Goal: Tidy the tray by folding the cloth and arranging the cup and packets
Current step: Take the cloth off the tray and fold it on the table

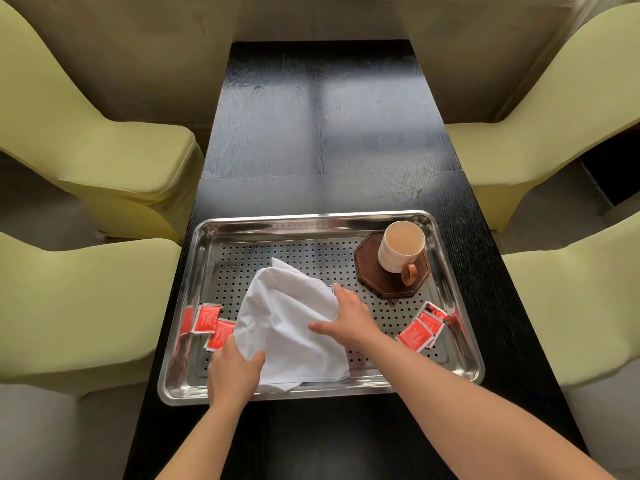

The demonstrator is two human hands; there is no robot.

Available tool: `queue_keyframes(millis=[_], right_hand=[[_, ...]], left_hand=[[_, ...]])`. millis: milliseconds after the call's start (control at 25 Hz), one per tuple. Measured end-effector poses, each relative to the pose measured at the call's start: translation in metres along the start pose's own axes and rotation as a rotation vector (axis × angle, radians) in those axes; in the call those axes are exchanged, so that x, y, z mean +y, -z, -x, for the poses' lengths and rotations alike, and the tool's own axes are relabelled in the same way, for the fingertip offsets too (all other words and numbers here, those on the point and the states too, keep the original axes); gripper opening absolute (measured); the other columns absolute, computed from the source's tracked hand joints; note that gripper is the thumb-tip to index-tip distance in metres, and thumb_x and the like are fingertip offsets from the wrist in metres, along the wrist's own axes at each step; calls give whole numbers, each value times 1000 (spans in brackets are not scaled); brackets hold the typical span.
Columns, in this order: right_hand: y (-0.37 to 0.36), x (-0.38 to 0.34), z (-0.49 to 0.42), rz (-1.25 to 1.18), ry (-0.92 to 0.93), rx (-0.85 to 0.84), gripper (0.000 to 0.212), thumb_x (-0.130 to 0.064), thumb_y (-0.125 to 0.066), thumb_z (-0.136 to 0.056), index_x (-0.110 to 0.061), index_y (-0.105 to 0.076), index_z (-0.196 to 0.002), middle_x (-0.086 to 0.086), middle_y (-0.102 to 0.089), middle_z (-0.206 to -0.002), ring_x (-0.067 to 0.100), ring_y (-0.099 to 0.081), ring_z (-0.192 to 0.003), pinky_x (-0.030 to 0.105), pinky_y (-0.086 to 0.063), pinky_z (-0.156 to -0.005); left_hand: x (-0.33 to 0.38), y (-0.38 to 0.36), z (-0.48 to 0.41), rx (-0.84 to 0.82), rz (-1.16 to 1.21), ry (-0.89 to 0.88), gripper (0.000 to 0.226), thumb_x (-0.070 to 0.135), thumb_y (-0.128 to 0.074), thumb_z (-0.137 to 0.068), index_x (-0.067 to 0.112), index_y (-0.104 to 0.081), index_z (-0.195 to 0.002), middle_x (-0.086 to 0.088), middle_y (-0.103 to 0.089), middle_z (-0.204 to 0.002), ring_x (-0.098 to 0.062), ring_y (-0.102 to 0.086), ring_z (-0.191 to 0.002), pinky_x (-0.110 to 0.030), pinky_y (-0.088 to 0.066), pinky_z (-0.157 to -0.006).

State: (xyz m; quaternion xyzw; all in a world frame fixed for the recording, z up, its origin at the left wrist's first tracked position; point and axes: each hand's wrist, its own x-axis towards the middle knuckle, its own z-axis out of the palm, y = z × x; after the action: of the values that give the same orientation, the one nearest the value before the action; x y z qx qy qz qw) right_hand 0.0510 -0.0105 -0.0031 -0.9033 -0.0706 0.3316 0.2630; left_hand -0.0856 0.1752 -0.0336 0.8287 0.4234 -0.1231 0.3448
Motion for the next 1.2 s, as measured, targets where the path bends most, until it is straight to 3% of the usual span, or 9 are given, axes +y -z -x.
queue_keyframes(millis=[160,240,320,360,440,560,720,960,1200], right_hand=[[-27,-9,-10,126,-90,29,116,-58,-80,-70,-21,-14,-157,7,-41,-147,35,-36,-137,47,-39,-107],[-37,-10,-14,193,-91,76,80,-43,-77,-76,-18,-38,-142,9,-57,-127,33,-52,-123,44,-48,-98],[-39,-13,-13,123,-77,64,25,-22,-64,-82,-18,-61,-106,8,-66,-101,30,-63,-101,35,-52,-81],[-38,-14,-11,17,-79,52,11,-16,-59,-82,-18,-65,-91,7,-67,-90,29,-64,-91,31,-49,-72],[-31,-12,-3,-267,-77,60,14,-8,-57,-80,-17,-66,-74,5,-64,-79,26,-60,-81,30,-42,-65],[-9,-8,19,-720,-27,15,23,3,-59,-81,-15,-73,-86,2,-67,-85,20,-61,-84,34,-47,-76],[25,5,57,-1058,126,-90,26,5,-57,-78,0,-70,-101,10,-70,-93,23,-64,-90,40,-51,-85],[45,7,121,-1099,260,-213,36,-8,-60,-78,-5,-68,-113,12,-69,-101,25,-65,-95,38,-52,-84],[32,16,182,-964,265,-106,48,-17,-72,-72,-24,-64,-118,13,-65,-118,26,-67,-104,37,-58,-84]], left_hand=[[7,-1,-13,-36,58,75,66,37,-71,-84,8,-48,-138,-15,-59,-131,-37,-54,-120,-46,-44,-95],[10,-5,-15,-73,140,79,47,32,-75,-82,10,-60,-121,-10,-67,-116,-34,-61,-107,-42,-48,-89],[15,-8,-13,-94,247,73,23,23,-76,-81,11,-66,-98,-7,-71,-98,-32,-65,-94,-44,-51,-86],[17,-8,-10,-92,291,74,13,19,-76,-81,13,-68,-89,-5,-72,-90,-31,-66,-89,-44,-53,-84],[21,-6,-5,-70,361,51,9,13,-73,-82,19,-68,-78,0,-71,-80,-28,-67,-83,-42,-53,-78],[25,1,8,-78,528,-38,17,4,-69,-80,21,-71,-78,1,-74,-74,-28,-69,-82,-39,-52,-71],[27,15,33,-96,697,-105,22,13,-79,-79,32,-73,-89,9,-73,-103,-15,-66,-101,-39,-54,-82],[27,36,74,-543,1135,-148,46,15,-86,-56,12,-75,-100,-15,-73,-102,-32,-68,-93,-38,-57,-72],[23,37,115,-753,1239,-213,58,12,-78,-67,2,-64,-123,-23,-69,-117,-38,-65,-106,-47,-56,-82]])
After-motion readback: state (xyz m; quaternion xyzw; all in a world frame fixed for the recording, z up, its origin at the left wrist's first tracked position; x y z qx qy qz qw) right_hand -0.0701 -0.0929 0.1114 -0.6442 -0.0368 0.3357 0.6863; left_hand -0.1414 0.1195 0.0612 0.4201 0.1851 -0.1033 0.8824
